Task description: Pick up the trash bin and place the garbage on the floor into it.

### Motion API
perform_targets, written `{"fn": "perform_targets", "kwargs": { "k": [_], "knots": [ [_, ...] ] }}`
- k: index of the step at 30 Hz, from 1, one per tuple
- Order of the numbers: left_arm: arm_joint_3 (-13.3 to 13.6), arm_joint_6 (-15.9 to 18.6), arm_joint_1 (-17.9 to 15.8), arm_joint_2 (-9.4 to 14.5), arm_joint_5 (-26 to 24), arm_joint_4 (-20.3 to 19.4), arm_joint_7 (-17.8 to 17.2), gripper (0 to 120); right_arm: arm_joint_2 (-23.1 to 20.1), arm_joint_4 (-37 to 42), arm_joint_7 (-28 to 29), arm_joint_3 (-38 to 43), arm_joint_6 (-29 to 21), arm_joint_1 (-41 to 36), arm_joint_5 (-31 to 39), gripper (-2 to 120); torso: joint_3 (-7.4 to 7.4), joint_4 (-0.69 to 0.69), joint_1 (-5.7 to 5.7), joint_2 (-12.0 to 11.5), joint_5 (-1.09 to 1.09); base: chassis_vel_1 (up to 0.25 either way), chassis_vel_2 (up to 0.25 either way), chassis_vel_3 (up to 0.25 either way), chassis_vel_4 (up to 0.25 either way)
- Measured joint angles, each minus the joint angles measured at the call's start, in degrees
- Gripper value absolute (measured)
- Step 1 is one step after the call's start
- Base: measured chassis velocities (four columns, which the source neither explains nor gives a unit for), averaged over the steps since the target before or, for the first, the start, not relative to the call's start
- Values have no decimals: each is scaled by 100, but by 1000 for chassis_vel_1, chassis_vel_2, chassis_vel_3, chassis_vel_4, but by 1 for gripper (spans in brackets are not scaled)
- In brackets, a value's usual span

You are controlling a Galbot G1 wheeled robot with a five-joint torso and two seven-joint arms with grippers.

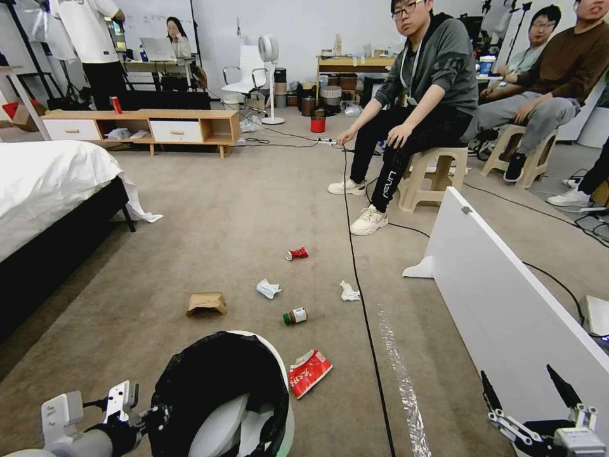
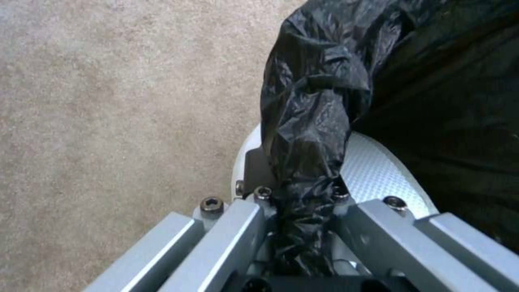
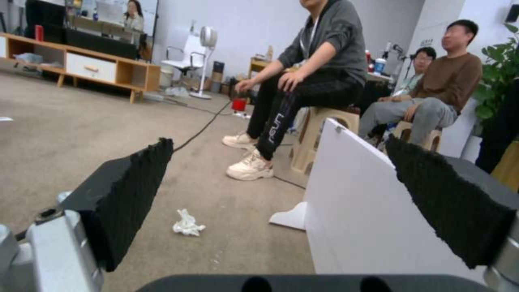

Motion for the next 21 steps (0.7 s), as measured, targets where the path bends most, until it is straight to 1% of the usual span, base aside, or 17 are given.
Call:
{"fn": "perform_targets", "kwargs": {
  "k": [8,11,21],
  "knots": [
    [22,0,0,-3,128,-1,78,1,21,-1,-10,-8,17,0,-20,100,0,0,0,0,0,0,0,0,0],
    [29,0,-1,-3,150,-1,89,1,21,-1,-11,-8,21,0,-20,100,0,0,0,0,0,52,51,-43,-60],
    [44,0,8,1,428,23,291,1,36,-1,-23,-13,32,-2,-30,100,0,0,0,0,-1,113,110,-120,-95]
  ]
}}
